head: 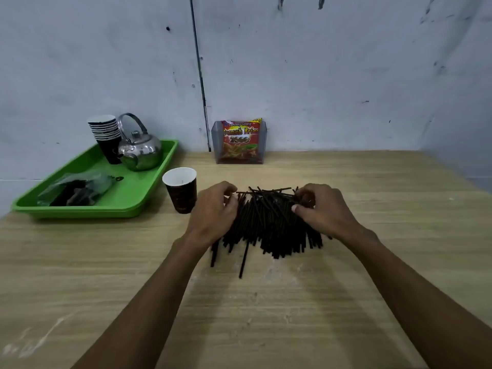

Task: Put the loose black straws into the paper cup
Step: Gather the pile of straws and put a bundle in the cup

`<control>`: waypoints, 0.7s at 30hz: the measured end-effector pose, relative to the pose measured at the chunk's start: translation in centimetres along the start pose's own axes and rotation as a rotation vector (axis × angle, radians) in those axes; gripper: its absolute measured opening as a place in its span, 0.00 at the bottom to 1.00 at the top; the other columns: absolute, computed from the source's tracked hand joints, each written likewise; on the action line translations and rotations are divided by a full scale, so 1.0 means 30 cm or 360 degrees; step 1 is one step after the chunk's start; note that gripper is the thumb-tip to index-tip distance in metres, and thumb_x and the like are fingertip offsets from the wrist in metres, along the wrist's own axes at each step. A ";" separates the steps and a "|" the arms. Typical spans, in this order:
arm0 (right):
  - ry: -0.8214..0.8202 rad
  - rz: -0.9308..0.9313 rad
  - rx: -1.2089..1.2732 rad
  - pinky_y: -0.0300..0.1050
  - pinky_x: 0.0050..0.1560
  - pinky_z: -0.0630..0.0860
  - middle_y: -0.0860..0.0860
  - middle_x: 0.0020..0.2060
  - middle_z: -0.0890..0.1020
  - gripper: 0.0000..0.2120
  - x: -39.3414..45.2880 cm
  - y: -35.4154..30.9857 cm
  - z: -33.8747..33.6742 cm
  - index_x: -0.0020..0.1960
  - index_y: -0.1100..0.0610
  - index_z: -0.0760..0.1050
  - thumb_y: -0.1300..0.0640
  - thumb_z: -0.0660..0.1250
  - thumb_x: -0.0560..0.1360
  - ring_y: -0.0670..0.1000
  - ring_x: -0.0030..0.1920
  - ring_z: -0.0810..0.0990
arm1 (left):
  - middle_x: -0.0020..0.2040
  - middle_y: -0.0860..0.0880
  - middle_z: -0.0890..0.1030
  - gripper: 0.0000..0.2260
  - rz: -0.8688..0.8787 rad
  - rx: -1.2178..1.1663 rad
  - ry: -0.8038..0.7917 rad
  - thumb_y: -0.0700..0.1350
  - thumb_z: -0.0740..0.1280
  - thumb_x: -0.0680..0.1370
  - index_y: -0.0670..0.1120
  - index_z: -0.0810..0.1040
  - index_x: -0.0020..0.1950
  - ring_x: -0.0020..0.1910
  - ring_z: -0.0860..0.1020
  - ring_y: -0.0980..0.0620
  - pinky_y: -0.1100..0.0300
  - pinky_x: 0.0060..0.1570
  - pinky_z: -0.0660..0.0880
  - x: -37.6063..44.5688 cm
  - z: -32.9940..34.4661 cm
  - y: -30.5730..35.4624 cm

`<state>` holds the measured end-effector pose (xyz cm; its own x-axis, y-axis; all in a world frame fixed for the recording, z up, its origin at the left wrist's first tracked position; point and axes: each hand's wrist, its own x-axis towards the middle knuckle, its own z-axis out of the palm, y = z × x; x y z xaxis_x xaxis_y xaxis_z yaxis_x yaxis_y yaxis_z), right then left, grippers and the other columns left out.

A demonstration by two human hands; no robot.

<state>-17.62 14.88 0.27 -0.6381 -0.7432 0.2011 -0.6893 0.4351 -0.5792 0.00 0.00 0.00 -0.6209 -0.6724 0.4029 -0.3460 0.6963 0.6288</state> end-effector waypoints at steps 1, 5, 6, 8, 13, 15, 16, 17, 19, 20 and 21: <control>0.0031 -0.0033 0.0019 0.48 0.52 0.80 0.51 0.48 0.83 0.17 0.002 0.009 0.010 0.59 0.54 0.80 0.52 0.73 0.72 0.51 0.50 0.81 | 0.53 0.45 0.84 0.11 -0.0041 0.0044 0.0030 0.41 0.64 0.79 0.41 0.81 0.59 0.49 0.81 0.51 0.58 0.51 0.77 0.004 0.003 -0.019; 0.0127 -0.0135 0.0049 0.48 0.56 0.78 0.52 0.55 0.83 0.17 -0.004 0.017 0.061 0.61 0.55 0.79 0.53 0.72 0.73 0.52 0.55 0.81 | 0.53 0.39 0.82 0.11 -0.0404 0.0329 -0.0030 0.42 0.62 0.78 0.38 0.79 0.53 0.50 0.79 0.43 0.53 0.48 0.77 0.012 0.018 -0.068; 0.0139 -0.0165 0.0050 0.50 0.57 0.78 0.52 0.56 0.82 0.16 -0.006 0.015 0.078 0.61 0.55 0.79 0.53 0.71 0.74 0.52 0.56 0.81 | 0.52 0.38 0.80 0.11 -0.0501 0.0386 -0.0120 0.45 0.61 0.79 0.38 0.77 0.49 0.48 0.77 0.42 0.53 0.45 0.74 0.015 0.024 -0.067; 0.0148 -0.0233 0.0067 0.52 0.59 0.77 0.52 0.56 0.82 0.15 -0.006 0.010 0.112 0.60 0.54 0.79 0.53 0.70 0.75 0.53 0.58 0.79 | 0.51 0.37 0.77 0.15 -0.0617 0.0481 -0.0286 0.53 0.60 0.81 0.42 0.70 0.43 0.44 0.73 0.42 0.54 0.42 0.69 0.020 0.034 -0.053; 0.0269 -0.0397 0.0103 0.48 0.58 0.74 0.52 0.54 0.81 0.13 -0.008 -0.001 0.157 0.59 0.57 0.80 0.55 0.70 0.75 0.52 0.58 0.77 | 0.57 0.40 0.76 0.24 -0.0653 0.0639 -0.0394 0.66 0.60 0.76 0.44 0.71 0.48 0.53 0.76 0.40 0.51 0.46 0.71 0.034 0.079 -0.028; 0.0321 -0.0401 0.0128 0.45 0.57 0.73 0.51 0.53 0.82 0.13 -0.003 0.004 0.154 0.58 0.57 0.80 0.55 0.70 0.75 0.51 0.57 0.77 | 0.58 0.41 0.75 0.22 -0.0650 0.0660 -0.0415 0.65 0.64 0.74 0.45 0.69 0.47 0.56 0.76 0.40 0.50 0.48 0.72 0.041 0.092 -0.030; 0.0344 -0.0390 0.0138 0.44 0.56 0.72 0.51 0.53 0.82 0.12 -0.003 0.009 0.151 0.58 0.57 0.80 0.55 0.70 0.75 0.51 0.57 0.77 | 0.57 0.42 0.75 0.21 -0.0657 0.0664 -0.0421 0.64 0.66 0.74 0.46 0.68 0.46 0.55 0.76 0.41 0.51 0.47 0.72 0.042 0.095 -0.032; 0.0363 -0.0377 0.0141 0.43 0.56 0.72 0.51 0.53 0.82 0.12 -0.002 0.015 0.148 0.58 0.57 0.80 0.55 0.70 0.75 0.51 0.57 0.77 | 0.56 0.43 0.76 0.20 -0.0647 0.0657 -0.0415 0.63 0.68 0.73 0.46 0.69 0.45 0.54 0.76 0.41 0.52 0.46 0.72 0.047 0.098 -0.037; 0.0356 -0.0339 0.0128 0.44 0.55 0.72 0.51 0.53 0.82 0.13 -0.002 0.026 0.146 0.59 0.56 0.80 0.54 0.70 0.75 0.51 0.58 0.77 | 0.52 0.44 0.78 0.18 -0.0646 0.0588 -0.0393 0.59 0.70 0.73 0.46 0.72 0.45 0.50 0.77 0.43 0.53 0.43 0.72 0.056 0.106 -0.049; 0.0330 -0.0328 0.0105 0.44 0.56 0.72 0.51 0.54 0.81 0.14 -0.002 0.031 0.148 0.60 0.56 0.79 0.53 0.69 0.76 0.50 0.58 0.76 | 0.50 0.44 0.79 0.17 -0.0650 0.0553 -0.0377 0.58 0.71 0.73 0.46 0.73 0.46 0.48 0.78 0.44 0.53 0.42 0.73 0.059 0.110 -0.053; 0.0300 -0.0326 0.0068 0.44 0.55 0.71 0.51 0.55 0.81 0.15 -0.002 0.034 0.152 0.61 0.55 0.79 0.52 0.69 0.76 0.50 0.59 0.76 | 0.48 0.45 0.79 0.16 -0.0650 0.0531 -0.0359 0.57 0.71 0.73 0.46 0.75 0.47 0.46 0.78 0.45 0.52 0.42 0.75 0.060 0.111 -0.054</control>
<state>-16.74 13.05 -3.94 -0.5424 -0.7040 0.4585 -0.7980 0.2611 -0.5432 -2.90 -1.50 -2.53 -0.5121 -0.8589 -0.0037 -0.7701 0.4572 0.4448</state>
